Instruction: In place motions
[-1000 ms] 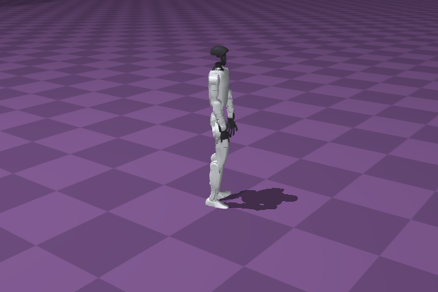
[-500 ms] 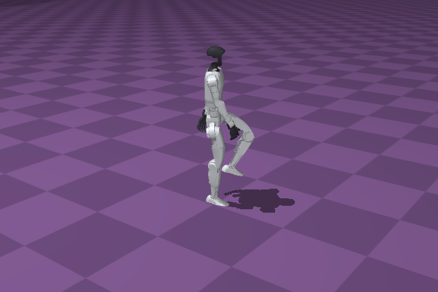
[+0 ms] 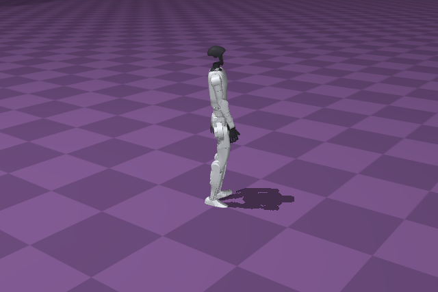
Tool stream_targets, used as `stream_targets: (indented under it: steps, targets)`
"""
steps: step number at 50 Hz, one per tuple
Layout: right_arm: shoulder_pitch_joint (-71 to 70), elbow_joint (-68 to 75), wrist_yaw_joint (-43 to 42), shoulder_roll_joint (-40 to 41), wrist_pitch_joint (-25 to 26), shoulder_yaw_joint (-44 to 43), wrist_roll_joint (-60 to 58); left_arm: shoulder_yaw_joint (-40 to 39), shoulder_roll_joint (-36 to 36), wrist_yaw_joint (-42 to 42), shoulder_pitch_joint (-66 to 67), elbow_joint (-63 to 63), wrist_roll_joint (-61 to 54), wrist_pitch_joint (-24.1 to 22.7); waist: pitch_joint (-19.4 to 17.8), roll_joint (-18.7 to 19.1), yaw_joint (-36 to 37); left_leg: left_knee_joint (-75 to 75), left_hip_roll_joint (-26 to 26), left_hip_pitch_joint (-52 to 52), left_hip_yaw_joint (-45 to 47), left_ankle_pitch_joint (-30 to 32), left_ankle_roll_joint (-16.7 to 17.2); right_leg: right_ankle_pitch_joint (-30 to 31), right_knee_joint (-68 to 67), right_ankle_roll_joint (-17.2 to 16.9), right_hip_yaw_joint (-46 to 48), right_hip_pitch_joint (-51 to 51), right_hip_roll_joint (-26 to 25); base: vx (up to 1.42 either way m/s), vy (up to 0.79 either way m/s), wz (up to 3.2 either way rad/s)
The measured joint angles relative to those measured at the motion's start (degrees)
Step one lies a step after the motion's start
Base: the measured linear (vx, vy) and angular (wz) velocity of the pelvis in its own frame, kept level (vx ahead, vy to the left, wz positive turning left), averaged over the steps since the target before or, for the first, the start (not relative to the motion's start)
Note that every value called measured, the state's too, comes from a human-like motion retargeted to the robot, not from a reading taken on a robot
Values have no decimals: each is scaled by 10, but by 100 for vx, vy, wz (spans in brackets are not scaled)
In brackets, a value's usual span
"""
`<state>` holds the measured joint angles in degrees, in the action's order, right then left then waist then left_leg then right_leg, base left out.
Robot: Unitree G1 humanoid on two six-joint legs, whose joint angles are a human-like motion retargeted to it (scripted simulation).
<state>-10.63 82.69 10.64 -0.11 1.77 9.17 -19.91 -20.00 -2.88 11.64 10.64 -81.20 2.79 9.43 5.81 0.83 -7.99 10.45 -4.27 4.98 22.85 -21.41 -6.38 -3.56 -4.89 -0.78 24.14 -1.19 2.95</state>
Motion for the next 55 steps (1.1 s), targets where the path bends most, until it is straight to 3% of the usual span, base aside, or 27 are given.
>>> stream_targets:
  steps: [2,4,7,12,18,25,30,32,35,41,48,52,55]
  targets:
    - [6,27,-7,1,6,4,6,5,-4,8,-29,5,9,-1,29,17,-46,-63,8,12,-33,56,4,-2,0,-3,32,28,0,-36,16,69]
    - [7,22,-6,-2,-7,6,11,19,-14,14,-57,16,19,-1,12,9,-33,-84,5,7,-3,68,0,0,-6,-7,20,37,7,-46,19,-23]
    - [9,-4,1,-9,-30,14,6,70,-31,17,-71,43,24,-14,-21,-9,-6,-83,-10,-8,-14,59,-8,5,-5,-11,20,20,17,-14,16,-32]
    - [-7,-41,21,18,-8,48,-30,76,-42,20,-61,35,40,-11,-18,-12,-11,-88,-18,-3,-2,54,-17,18,8,-26,7,30,21,-15,5,-45]
    - [-11,-105,59,37,-26,68,3,55,-41,44,-47,-30,49,5,-18,-21,-17,-89,-27,-8,11,52,-22,24,15,-40,2,28,29,-9,3,-18]
    - [5,-102,59,13,-28,31,-28,75,-41,36,-73,-106,42,21,-19,-18,-17,-79,-23,-13,-1,42,-25,5,-49,-20,1,41,37,-9,2,7]
    - [27,-56,23,-34,-20,-31,-64,129,-29,28,-137,-56,-4,23,-57,28,-44,-66,31,-6,-16,42,-29,150,-274,5,-27,147,36,-24,9,21]
    - [41,-21,12,-58,-11,-66,-53,137,-26,18,-173,8,-16,17,-76,53,-77,-66,53,-1,-24,50,-34,116,-449,20,-56,240,36,-25,10,59]
    - [63,34,19,-91,13,-110,-16,145,-36,5,-228,89,-20,11,-93,70,-135,-72,78,9,-2,75,-36,59,-666,37,-52,369,83,-20,4,100]
    - [141,132,-2,-144,51,-193,31,181,-45,-40,-292,196,-18,-23,-90,94,-187,-64,116,29,-16,98,-32,36,-825,9,-75,526,74,-1,-6,78]
    - [177,147,-47,-153,80,-217,77,190,-44,-31,-304,206,2,-27,-77,80,-173,-62,107,14,-9,94,-29,36,-762,12,-80,473,74,6,-3,-18]
    - [149,145,-31,-129,63,-199,82,190,-25,-34,-267,160,-2,-24,-55,70,-140,-72,95,-2,20,91,-23,53,-619,13,-78,362,51,15,-2,-58]
    - [116,120,-17,-100,52,-163,76,183,-9,-23,-228,102,2,-19,-37,56,-109,-79,77,-14,42,85,-18,77,-442,2,-108,258,4,19,-2,-75]
